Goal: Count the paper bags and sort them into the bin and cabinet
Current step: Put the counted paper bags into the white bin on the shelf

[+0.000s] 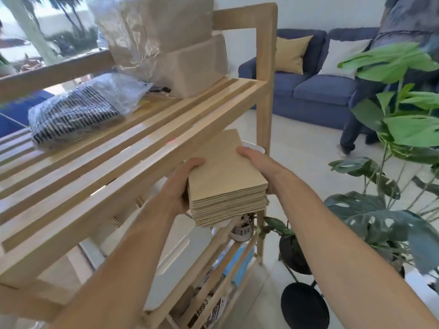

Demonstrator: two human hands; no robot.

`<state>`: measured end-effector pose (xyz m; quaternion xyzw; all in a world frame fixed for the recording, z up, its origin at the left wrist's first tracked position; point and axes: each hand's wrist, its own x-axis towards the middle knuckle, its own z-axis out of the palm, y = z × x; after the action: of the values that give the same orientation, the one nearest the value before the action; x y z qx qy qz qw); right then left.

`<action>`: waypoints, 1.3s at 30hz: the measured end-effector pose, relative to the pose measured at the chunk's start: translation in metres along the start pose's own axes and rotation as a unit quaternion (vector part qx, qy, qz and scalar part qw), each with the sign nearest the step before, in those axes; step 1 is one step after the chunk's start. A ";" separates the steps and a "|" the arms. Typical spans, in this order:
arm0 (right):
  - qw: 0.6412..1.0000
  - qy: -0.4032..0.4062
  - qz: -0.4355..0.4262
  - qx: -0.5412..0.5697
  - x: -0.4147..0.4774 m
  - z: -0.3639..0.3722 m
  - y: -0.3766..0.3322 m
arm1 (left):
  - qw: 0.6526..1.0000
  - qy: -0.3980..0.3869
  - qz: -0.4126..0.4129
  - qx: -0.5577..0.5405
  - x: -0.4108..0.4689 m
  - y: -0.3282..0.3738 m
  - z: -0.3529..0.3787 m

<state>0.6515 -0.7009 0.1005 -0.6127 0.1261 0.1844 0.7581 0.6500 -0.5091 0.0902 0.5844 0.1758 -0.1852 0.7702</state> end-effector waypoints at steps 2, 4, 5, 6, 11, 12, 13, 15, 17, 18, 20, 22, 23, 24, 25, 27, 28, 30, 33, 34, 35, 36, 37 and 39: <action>1.000 -0.018 -0.011 -0.014 0.017 0.001 -0.010 | 1.000 0.019 0.002 -0.017 0.011 0.003 -0.001; 0.998 -0.037 -0.021 -0.036 0.032 0.002 -0.020 | 0.999 0.028 0.004 -0.038 0.020 0.004 -0.001; 0.997 -0.048 -0.020 -0.051 0.040 0.002 -0.025 | 0.998 0.030 0.011 -0.045 0.024 0.006 -0.001; 0.996 -0.059 -0.013 -0.064 0.046 0.001 -0.030 | 0.998 0.033 0.022 -0.049 0.028 0.007 0.000; 0.990 -0.075 0.006 -0.123 0.081 -0.005 -0.045 | 0.992 0.083 0.074 -0.054 0.055 0.010 0.002; 0.988 -0.075 0.003 -0.137 0.087 -0.008 -0.046 | 0.990 0.098 0.082 -0.065 0.060 0.011 0.004; 0.986 -0.075 0.000 -0.151 0.092 -0.011 -0.047 | 0.987 0.111 0.088 -0.078 0.065 0.011 0.005; 0.981 -0.072 -0.011 -0.179 0.103 -0.015 -0.047 | 0.982 0.130 0.092 -0.103 0.077 0.011 0.007; 0.970 -0.064 -0.027 -0.235 0.109 -0.018 -0.048 | 0.979 0.154 0.080 -0.111 0.089 0.008 0.010; 0.958 -0.054 -0.039 -0.279 0.113 -0.018 -0.047 | 0.977 0.170 0.068 -0.112 0.094 0.005 0.013; 0.908 -0.025 -0.071 -0.413 0.121 -0.020 -0.046 | 0.976 0.188 0.043 -0.106 0.104 -0.003 0.017; 0.864 -0.015 -0.094 -0.494 0.127 -0.023 -0.043 | 0.978 0.189 0.020 -0.091 0.113 -0.011 0.022; 0.859 -0.024 -0.096 -0.502 0.129 -0.025 -0.042 | 0.979 0.183 0.012 -0.083 0.116 -0.015 0.023; 0.859 -0.035 -0.098 -0.501 0.129 -0.028 -0.042 | 0.981 0.179 0.006 -0.075 0.117 -0.016 0.026; 0.857 -0.044 -0.099 -0.504 0.129 -0.030 -0.041 | 0.982 0.179 0.001 -0.064 0.118 -0.017 0.027; 0.842 -0.059 -0.103 -0.526 0.131 -0.034 -0.039 | 0.983 0.177 -0.004 -0.040 0.119 -0.016 0.029; 0.830 -0.065 -0.105 -0.545 0.133 -0.033 -0.037 | 0.983 0.182 -0.012 -0.027 0.120 -0.016 0.031; 0.798 -0.068 -0.107 -0.589 0.136 -0.032 -0.031 | 0.981 0.190 -0.030 0.006 0.119 -0.018 0.036; 0.738 -0.064 -0.116 -0.661 0.143 -0.028 -0.021 | 0.970 0.226 -0.047 0.079 0.116 -0.023 0.043; 0.722 -0.061 -0.120 -0.678 0.145 -0.027 -0.019 | 0.963 0.240 -0.042 0.116 0.115 -0.023 0.045; 0.709 -0.059 -0.121 -0.692 0.146 -0.027 -0.018 | 0.954 0.256 -0.031 0.155 0.114 -0.023 0.044; 0.700 -0.057 -0.124 -0.701 0.146 -0.026 -0.017 | 0.942 0.272 -0.012 0.195 0.115 -0.023 0.041; 0.695 -0.054 -0.125 -0.706 0.145 -0.026 -0.017 | 0.923 0.290 0.019 0.253 0.114 -0.020 0.037; 0.687 -0.048 -0.129 -0.714 0.144 -0.026 -0.016 | 0.864 0.297 0.091 0.396 0.104 -0.015 0.034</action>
<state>0.7889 -0.7113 0.0487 -0.9692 -0.1611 0.1481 0.1133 0.7355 -0.5539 0.0358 0.8810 0.2539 0.0144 0.3989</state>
